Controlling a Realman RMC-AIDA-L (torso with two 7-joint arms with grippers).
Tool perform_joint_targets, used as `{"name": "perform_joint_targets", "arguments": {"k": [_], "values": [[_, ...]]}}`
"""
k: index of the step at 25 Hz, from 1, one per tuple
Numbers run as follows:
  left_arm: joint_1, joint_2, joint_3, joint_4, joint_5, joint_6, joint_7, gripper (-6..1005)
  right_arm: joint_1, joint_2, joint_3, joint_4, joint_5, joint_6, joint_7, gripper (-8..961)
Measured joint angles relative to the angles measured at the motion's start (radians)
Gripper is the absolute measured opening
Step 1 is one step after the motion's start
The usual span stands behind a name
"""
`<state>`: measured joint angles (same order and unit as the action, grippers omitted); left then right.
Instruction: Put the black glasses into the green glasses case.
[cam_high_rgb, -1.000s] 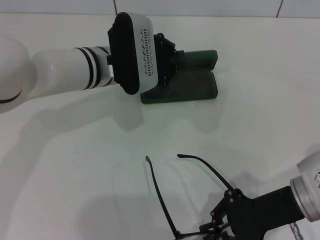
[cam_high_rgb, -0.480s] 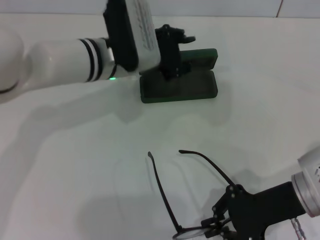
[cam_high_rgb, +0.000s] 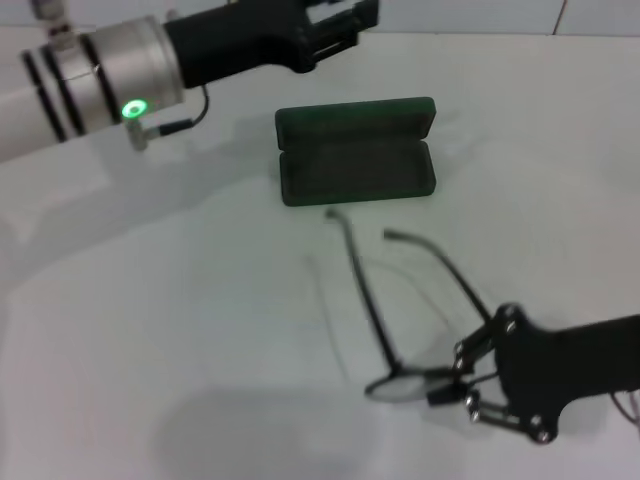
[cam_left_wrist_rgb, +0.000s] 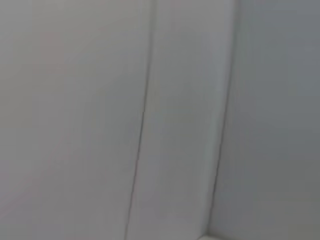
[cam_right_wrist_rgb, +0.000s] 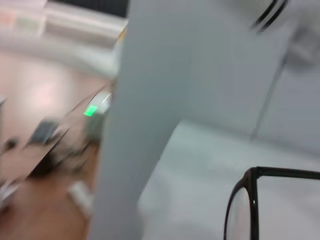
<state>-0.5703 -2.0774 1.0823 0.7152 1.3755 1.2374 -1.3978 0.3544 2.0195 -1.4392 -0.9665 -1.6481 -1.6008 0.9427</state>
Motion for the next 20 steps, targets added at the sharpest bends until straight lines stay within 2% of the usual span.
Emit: {"name": "perform_joint_targets", "arguments": {"k": [3,6,13,20], "values": [[0.016,0.003,-0.009,-0.015,0.000,0.060,-0.095,481,0.013,0.000,0.083,0.102,0.062,-0.040,-0.080,114],[0.036,0.005,-0.024,-0.025,-0.005,0.175,-0.178,484,0.021,0.003,0.134,0.185,0.110,-0.050,-0.149,115],[0.024,0.015,-0.039,-0.078,-0.012,0.343,-0.237,484,0.028,0.006,0.146,0.363,0.268,-0.027,-0.407,115],[-0.013,0.032,-0.034,-0.122,-0.001,0.458,-0.293,483,0.040,0.008,0.128,0.424,0.352,0.057,-0.513,115]]}}
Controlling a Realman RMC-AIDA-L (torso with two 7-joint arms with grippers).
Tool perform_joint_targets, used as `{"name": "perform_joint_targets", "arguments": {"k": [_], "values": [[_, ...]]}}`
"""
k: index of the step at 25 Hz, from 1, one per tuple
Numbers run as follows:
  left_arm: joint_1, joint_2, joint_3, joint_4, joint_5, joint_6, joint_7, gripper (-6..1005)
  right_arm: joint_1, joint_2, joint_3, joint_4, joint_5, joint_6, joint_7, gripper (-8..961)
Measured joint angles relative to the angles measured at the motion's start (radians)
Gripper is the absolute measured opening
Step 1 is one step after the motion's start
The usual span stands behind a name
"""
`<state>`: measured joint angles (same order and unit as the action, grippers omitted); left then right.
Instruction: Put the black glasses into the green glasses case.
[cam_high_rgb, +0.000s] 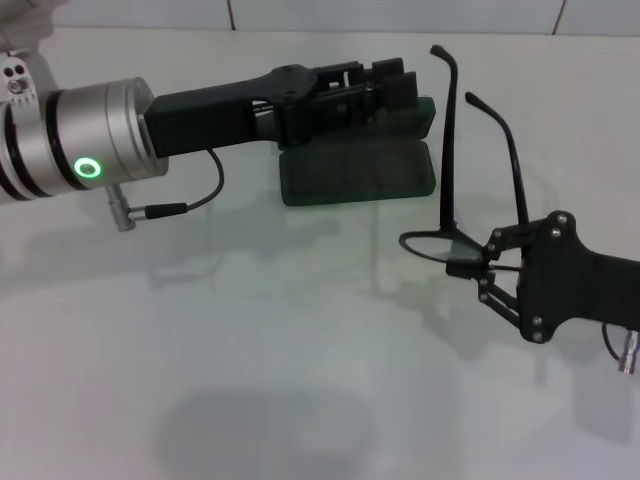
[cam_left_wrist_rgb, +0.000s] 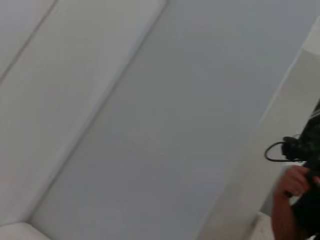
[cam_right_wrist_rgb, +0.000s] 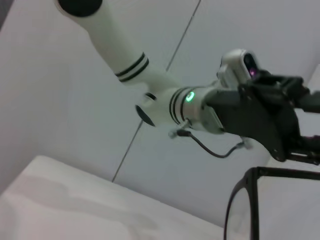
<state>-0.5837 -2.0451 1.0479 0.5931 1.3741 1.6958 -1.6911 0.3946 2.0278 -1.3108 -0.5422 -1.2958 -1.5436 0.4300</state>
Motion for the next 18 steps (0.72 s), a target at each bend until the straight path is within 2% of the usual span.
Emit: {"name": "perform_joint_targets", "arguments": {"k": [5,11,18], "values": [[-0.020,-0.002,0.015,-0.005,0.025,0.007,-0.050,483,0.002,0.000,0.000,0.005,0.005,0.004,-0.042,115],[-0.082,-0.007,0.058,-0.032,0.099,0.011,-0.115,483,0.005,0.000,0.001,-0.002,0.006,0.005,-0.054,115],[-0.144,-0.011,0.064,-0.090,0.180,0.006,-0.146,482,0.009,0.000,-0.001,-0.009,0.007,0.005,-0.054,115]]}}
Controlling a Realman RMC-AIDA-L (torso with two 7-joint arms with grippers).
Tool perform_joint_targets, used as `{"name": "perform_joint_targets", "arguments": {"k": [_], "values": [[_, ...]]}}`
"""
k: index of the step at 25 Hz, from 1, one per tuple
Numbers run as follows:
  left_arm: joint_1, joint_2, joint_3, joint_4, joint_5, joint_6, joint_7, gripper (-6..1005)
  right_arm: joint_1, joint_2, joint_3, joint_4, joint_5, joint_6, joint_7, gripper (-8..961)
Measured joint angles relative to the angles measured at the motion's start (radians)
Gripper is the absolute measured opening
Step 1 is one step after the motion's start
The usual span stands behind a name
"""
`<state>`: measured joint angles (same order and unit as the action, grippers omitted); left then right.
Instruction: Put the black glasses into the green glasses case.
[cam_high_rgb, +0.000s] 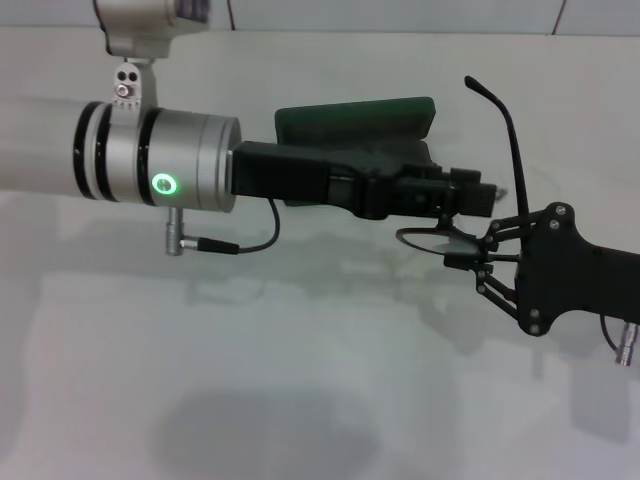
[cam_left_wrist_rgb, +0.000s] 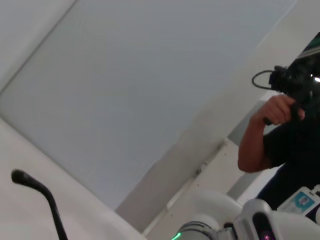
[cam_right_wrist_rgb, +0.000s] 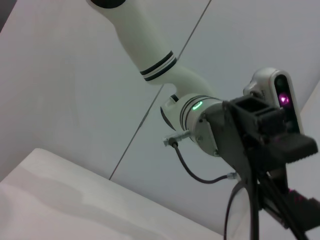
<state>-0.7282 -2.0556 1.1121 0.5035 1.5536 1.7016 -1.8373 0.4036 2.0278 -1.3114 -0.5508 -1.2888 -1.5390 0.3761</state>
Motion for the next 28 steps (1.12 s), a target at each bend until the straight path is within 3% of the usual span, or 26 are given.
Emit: {"name": "perform_joint_targets", "arguments": {"k": [10,18,21,28], "values": [[-0.013,0.018,-0.011,0.004,0.033,0.001,-0.022,482,0.001,-0.001,-0.034,-0.003,0.011,-0.015,-0.002,115],[0.020,0.057,-0.039,-0.002,0.107,-0.100,-0.016,481,-0.017,-0.013,-0.002,-0.007,0.010,-0.276,-0.064,114],[0.022,0.050,-0.035,-0.002,0.140,-0.156,-0.015,481,-0.013,-0.011,-0.003,-0.005,0.010,-0.367,-0.077,114],[0.012,0.001,-0.049,0.009,0.124,-0.178,0.062,481,0.056,-0.001,-0.098,0.052,0.012,-0.407,-0.033,114]]}}
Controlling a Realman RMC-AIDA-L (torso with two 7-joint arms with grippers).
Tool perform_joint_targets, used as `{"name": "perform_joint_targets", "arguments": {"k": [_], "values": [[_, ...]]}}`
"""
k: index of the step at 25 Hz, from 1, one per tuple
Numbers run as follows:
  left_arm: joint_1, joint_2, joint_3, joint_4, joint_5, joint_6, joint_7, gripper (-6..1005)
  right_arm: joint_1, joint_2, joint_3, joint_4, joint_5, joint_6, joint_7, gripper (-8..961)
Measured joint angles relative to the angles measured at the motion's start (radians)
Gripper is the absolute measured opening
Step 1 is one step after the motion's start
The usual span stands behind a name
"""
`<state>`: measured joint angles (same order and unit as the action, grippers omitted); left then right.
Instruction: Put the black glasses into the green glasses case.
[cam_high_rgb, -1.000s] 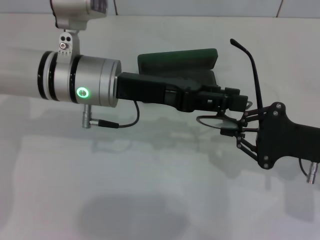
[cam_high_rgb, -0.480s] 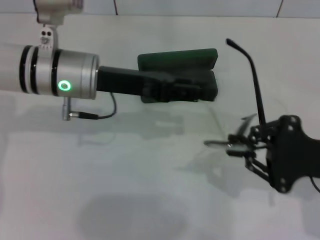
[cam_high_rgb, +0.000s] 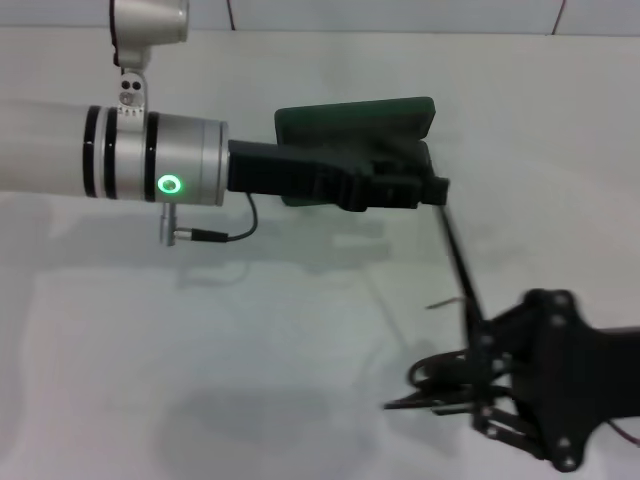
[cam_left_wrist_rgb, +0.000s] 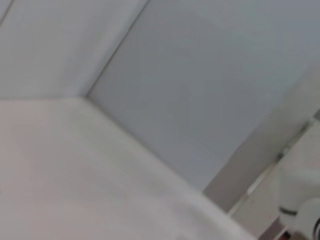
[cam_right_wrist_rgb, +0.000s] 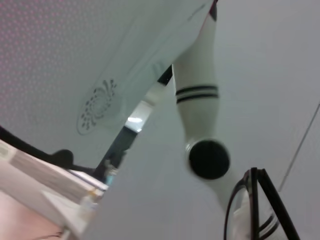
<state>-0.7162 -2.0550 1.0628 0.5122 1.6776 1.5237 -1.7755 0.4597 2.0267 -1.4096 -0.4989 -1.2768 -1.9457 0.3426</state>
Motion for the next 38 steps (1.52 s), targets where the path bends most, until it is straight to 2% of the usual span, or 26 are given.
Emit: {"name": "perform_joint_targets", "arguments": {"k": [1,6,14,27,30,33,35,38], "values": [[-0.001,-0.001,0.000,0.001,-0.007,0.004,0.007,480,0.054,0.001,-0.043,0.053,0.019,0.037,0.045,114],[-0.010,-0.004,-0.002,0.005,-0.026,0.067,0.034,480,0.117,0.001,-0.134,0.150,0.150,0.136,0.067,114],[0.005,-0.005,0.000,0.014,-0.083,0.178,0.121,480,0.087,0.001,-0.154,0.154,0.205,0.217,0.069,114],[-0.017,-0.004,0.005,0.014,-0.022,0.185,0.109,479,0.083,0.001,-0.159,0.150,0.217,0.247,0.067,114],[-0.005,-0.002,-0.051,0.014,-0.042,0.178,0.118,479,0.085,0.000,-0.162,0.150,0.205,0.258,0.059,114],[0.025,0.001,-0.166,0.014,-0.046,0.165,0.156,479,0.077,-0.001,-0.159,0.136,0.200,0.324,0.029,114],[0.049,0.002,-0.238,0.014,-0.046,0.144,0.189,479,0.050,0.000,-0.156,0.086,0.205,0.428,0.011,113],[0.080,0.007,-0.326,0.014,-0.047,0.119,0.209,478,-0.013,0.000,-0.198,-0.072,0.218,0.660,0.026,115]]}}
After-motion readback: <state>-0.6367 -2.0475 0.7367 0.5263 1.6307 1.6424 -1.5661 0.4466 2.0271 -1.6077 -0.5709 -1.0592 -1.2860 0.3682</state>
